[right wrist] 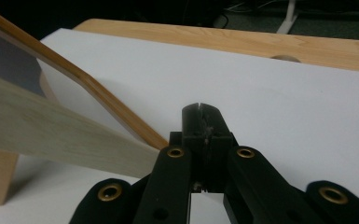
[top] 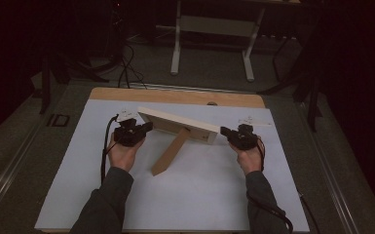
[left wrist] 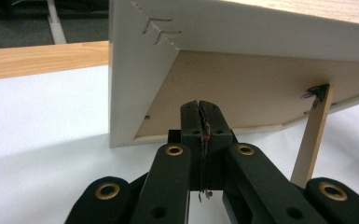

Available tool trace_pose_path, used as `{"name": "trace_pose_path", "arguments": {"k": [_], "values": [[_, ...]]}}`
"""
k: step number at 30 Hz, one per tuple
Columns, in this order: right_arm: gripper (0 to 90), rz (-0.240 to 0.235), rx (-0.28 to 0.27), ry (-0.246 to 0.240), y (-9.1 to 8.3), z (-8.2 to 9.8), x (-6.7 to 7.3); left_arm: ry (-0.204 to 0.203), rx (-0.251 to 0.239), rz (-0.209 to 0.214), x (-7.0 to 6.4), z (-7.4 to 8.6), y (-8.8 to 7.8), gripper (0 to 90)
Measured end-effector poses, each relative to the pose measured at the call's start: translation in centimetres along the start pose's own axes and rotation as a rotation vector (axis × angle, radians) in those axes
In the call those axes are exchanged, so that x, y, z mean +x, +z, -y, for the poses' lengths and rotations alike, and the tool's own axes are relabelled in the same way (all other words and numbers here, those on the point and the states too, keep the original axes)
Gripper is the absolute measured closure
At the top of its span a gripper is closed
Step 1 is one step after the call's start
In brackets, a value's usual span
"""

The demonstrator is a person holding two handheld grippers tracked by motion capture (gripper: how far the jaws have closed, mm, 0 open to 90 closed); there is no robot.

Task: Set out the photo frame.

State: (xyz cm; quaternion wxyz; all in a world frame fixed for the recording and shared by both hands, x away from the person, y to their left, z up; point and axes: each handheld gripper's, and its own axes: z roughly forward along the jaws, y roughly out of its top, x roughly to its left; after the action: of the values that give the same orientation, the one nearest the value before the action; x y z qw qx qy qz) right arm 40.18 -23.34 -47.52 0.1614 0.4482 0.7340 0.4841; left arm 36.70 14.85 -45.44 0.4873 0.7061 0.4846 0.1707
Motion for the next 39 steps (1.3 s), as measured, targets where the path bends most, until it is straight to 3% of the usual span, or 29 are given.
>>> {"name": "trace_pose_path", "arguments": {"k": [10, 15, 24, 39], "values": [[89.6, -0.058, -0.001, 0.029, 0.4, -0.3, 0.3, 0.020, 0.009, -0.017, -1.3, -0.5, 1.1, 90.0], [89.6, -0.064, 0.001, 0.019, 0.7, -0.6, 0.7, 0.027, 0.012, -0.032, -1.4, -0.6, 1.3, 90.0], [89.5, -0.067, 0.010, 0.003, 0.9, -1.0, 1.0, 0.024, 0.011, -0.010, -1.4, -0.6, 1.5, 90.0], [89.4, -0.081, 0.016, -0.016, 1.0, -0.9, 1.7, 0.037, 0.018, -0.011, -1.7, -0.7, 1.6, 90.0]]}}
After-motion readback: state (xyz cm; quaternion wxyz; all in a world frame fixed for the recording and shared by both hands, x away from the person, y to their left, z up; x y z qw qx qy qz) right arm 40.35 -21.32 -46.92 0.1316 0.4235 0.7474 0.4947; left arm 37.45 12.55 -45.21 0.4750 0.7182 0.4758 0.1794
